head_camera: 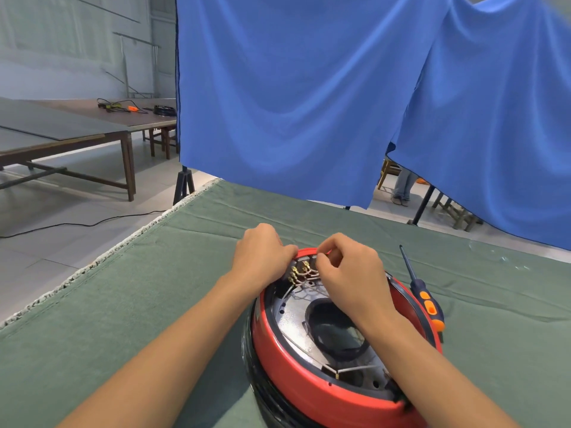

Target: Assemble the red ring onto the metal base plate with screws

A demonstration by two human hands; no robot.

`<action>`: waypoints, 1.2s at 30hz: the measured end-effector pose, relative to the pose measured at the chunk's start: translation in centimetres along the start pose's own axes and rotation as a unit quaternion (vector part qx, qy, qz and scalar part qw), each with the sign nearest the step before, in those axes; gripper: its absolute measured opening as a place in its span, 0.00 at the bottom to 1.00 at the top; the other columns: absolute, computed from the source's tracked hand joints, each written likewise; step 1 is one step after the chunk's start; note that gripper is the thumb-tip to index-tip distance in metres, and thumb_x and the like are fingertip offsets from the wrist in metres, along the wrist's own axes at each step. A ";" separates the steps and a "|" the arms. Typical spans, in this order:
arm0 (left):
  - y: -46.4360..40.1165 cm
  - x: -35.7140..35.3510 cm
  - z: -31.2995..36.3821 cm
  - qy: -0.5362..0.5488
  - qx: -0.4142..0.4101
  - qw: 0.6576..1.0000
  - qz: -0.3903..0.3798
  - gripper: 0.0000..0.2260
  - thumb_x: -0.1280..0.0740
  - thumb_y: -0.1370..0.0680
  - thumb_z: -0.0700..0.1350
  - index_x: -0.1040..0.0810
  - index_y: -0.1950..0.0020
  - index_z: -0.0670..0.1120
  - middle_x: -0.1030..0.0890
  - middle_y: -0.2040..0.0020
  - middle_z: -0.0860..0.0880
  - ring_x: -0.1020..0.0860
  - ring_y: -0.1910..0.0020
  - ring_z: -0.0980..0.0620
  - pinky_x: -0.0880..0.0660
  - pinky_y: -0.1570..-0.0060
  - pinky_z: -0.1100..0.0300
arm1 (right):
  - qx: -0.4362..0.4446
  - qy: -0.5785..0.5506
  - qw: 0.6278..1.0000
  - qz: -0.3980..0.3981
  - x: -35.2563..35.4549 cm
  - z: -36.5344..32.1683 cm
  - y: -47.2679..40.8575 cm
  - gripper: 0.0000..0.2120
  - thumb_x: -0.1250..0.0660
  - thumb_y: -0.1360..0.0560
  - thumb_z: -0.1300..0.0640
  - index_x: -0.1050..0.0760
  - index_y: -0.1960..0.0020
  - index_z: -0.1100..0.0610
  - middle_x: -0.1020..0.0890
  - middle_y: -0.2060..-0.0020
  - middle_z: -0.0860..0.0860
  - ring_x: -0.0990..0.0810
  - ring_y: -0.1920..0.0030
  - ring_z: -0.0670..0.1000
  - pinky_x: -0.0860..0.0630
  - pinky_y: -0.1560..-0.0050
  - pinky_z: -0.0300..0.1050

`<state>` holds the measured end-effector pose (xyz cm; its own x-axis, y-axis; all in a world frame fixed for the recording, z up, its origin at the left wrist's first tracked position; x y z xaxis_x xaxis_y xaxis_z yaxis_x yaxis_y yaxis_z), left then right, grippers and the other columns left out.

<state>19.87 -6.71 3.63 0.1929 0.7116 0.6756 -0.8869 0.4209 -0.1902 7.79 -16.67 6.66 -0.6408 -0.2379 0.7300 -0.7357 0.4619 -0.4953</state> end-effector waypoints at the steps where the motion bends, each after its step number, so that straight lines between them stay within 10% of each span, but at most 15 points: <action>1: 0.2 0.0 0.1 -0.019 -0.002 1.000 0.010 0.16 0.32 0.26 0.53 0.19 0.64 0.40 0.19 0.65 0.42 0.21 0.56 0.40 0.25 0.56 0.54 | 0.000 0.019 1.000 0.007 0.2 0.1 0.0 0.03 0.36 0.28 0.57 0.23 0.56 0.52 0.21 0.65 0.45 0.24 0.60 0.49 0.31 0.63 0.43; 8: 1.7 -0.3 0.4 -0.051 -0.008 0.998 0.039 0.22 0.36 0.22 0.56 0.36 0.70 0.44 0.19 0.55 0.38 0.23 0.51 0.34 0.34 0.60 0.54 | -0.002 0.143 0.988 -0.064 -0.6 1.1 0.1 0.17 0.40 0.23 0.52 0.28 0.36 0.51 0.25 0.39 0.47 0.32 0.38 0.50 0.33 0.41 0.45; 17: 3.2 -2.2 2.6 -0.048 -0.045 0.998 0.026 0.21 0.36 0.22 0.55 0.34 0.69 0.44 0.19 0.57 0.39 0.22 0.52 0.36 0.32 0.59 0.52 | 0.015 0.260 0.964 -0.061 0.1 2.6 0.1 0.12 0.44 0.22 0.44 0.27 0.44 0.47 0.23 0.48 0.46 0.27 0.46 0.50 0.36 0.44 0.48; 26: 0.3 -3.4 -1.8 0.299 0.121 0.946 -0.025 0.17 0.37 0.22 0.44 0.23 0.71 0.45 0.22 0.71 0.46 0.28 0.74 0.50 0.30 0.72 0.63 | -0.001 0.280 0.958 -0.054 1.9 5.4 0.1 0.14 0.43 0.22 0.40 0.27 0.40 0.41 0.23 0.44 0.42 0.26 0.43 0.48 0.35 0.45 0.47; 36: -0.1 -4.8 -3.1 -0.091 -0.041 0.995 0.004 0.13 0.39 0.23 0.44 0.22 0.40 0.53 0.23 0.41 0.53 0.28 0.38 0.50 0.31 0.44 0.57 | -0.012 0.271 0.962 -0.042 2.4 6.4 0.0 0.13 0.42 0.22 0.42 0.27 0.40 0.43 0.23 0.45 0.43 0.26 0.44 0.49 0.32 0.49 0.45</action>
<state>20.34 -8.42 -1.77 0.0996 0.6044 0.7905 -0.8499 0.4648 -0.2483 4.84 -22.70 5.38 -0.3654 0.2020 0.9087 -0.7712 0.4809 -0.4170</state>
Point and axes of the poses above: each hand's wrist, its own y-axis away from the middle knuckle, its own x-axis out of the back of the hand, z = x × y, the point moved 7 cm from there along -y, towards the middle knuckle
